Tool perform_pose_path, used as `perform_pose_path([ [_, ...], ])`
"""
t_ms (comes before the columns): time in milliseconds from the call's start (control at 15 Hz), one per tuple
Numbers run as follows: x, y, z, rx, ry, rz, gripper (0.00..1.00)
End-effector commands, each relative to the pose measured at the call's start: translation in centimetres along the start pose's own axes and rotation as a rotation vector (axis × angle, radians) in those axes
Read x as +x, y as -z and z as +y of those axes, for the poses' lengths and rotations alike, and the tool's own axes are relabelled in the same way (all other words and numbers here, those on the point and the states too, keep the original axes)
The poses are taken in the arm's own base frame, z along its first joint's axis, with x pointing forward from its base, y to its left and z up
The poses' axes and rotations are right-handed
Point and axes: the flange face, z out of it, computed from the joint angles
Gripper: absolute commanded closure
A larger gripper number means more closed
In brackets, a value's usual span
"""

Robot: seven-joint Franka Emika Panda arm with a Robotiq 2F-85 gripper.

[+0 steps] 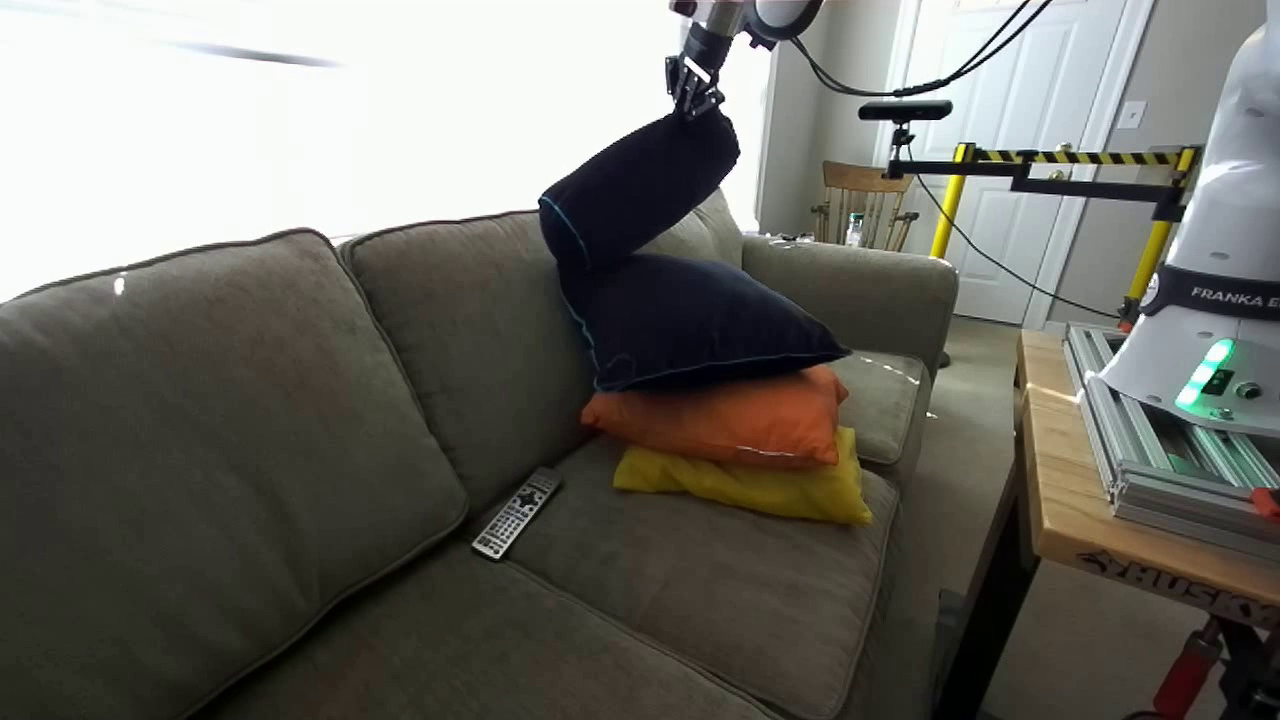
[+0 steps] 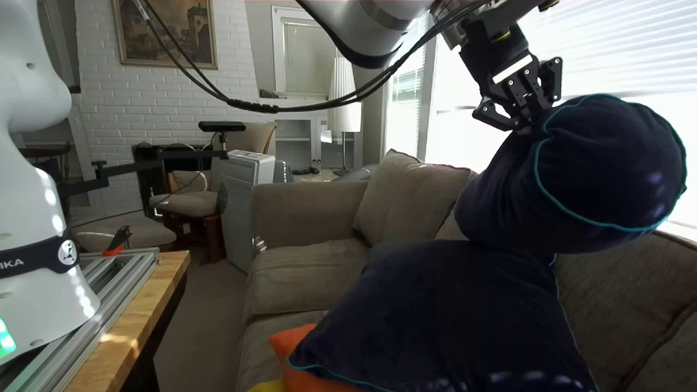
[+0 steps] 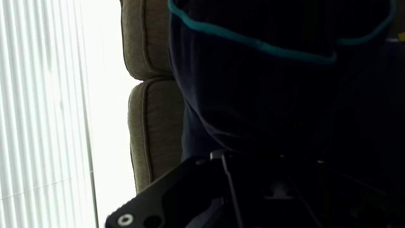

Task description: Put the cylindrical pillow on top of the piled pillows.

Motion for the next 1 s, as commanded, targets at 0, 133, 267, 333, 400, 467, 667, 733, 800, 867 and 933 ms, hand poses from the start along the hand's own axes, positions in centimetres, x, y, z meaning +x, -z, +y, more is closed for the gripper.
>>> perform_pose_path([
  [0,1.6,-2.4,0.3,-0.003,-0.016,-0.004,0.96],
  [133,3.3,-3.8,0.0,0.009,-0.014,0.012,0.96],
  [267,4.9,-4.9,-0.3,0.018,0.002,0.026,0.96],
  [333,5.6,-5.4,-0.3,0.022,0.011,0.026,0.96],
  [400,6.3,-6.0,-0.5,0.028,0.014,0.035,0.96],
  [467,6.9,-6.6,-0.8,0.034,0.023,0.038,0.96],
  [667,8.3,-8.2,-1.8,0.053,0.043,0.044,0.96],
  [733,8.6,-8.7,-2.2,0.066,0.051,0.044,0.96],
  [800,8.8,-9.1,-2.4,0.068,0.056,0.044,0.96],
  [867,9.1,-9.5,-2.8,0.078,0.065,0.04,0.96],
  [933,9.2,-9.9,-3.2,0.085,0.076,0.036,0.96],
])
